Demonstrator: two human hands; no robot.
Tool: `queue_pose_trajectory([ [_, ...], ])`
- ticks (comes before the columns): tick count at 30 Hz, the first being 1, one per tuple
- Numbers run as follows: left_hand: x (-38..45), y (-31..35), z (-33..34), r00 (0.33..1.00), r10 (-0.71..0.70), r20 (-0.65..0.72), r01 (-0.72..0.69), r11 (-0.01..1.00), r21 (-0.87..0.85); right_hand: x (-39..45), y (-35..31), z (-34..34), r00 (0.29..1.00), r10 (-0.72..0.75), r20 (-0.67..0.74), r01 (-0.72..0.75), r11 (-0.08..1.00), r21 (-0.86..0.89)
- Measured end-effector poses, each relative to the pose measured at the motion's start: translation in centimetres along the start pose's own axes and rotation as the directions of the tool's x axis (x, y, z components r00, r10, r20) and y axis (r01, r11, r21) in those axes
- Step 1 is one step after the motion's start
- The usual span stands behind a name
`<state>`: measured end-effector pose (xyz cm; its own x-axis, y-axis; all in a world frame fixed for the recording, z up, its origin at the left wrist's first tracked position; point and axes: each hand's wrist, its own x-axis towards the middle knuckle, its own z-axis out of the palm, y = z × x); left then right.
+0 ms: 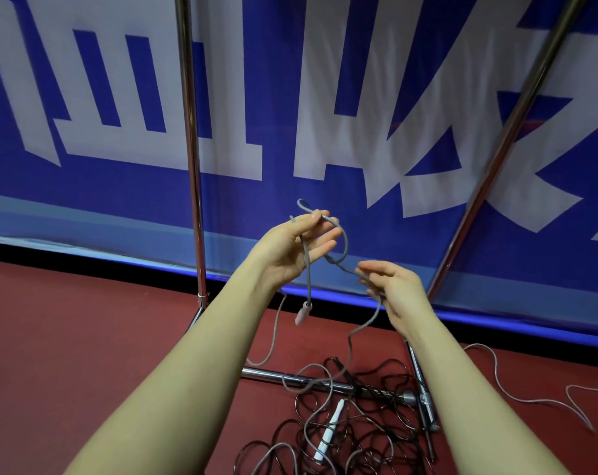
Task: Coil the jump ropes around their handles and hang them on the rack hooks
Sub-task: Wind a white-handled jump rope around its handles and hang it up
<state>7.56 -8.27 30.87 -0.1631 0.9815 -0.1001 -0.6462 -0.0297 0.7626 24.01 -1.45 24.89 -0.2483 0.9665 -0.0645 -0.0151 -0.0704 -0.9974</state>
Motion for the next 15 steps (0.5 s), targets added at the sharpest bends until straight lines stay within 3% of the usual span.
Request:
queue_pose_trajectory([
  [2, 0.0, 0.1, 0.2, 1.000, -0.018, 0.025, 0.019, 0.999, -0.047, -0.1, -0.1, 0.3, 0.997, -0.037, 0.067, 0.037, 0.999, 0.001],
  [6, 0.2, -0.1, 0.4, 0.995, -0.047, 0.093, 0.058, 0.991, -0.120, -0.7, -1.2, 1.0, 0.958, -0.062, 0.280, -0.021, 0.958, 0.285],
  [10, 0.2, 0.2, 0.5, 0.994, -0.025, 0.107, 0.047, 0.977, -0.210, -1.5, -1.7, 1.0, 0.910, -0.042, 0.412, -0.101, 0.942, 0.319],
  [12, 0.3, 0.5, 0.1, 0.996, -0.020, 0.084, 0.039, 0.972, -0.233, -1.9, -2.1, 1.0, 0.903, -0.062, 0.425, -0.095, 0.936, 0.338],
  [15, 0.6, 0.0, -0.9, 0.995, -0.084, 0.058, 0.087, 0.995, -0.045, -2.2, -3.0, 1.1, 0.930, -0.114, 0.349, -0.042, 0.912, 0.408],
])
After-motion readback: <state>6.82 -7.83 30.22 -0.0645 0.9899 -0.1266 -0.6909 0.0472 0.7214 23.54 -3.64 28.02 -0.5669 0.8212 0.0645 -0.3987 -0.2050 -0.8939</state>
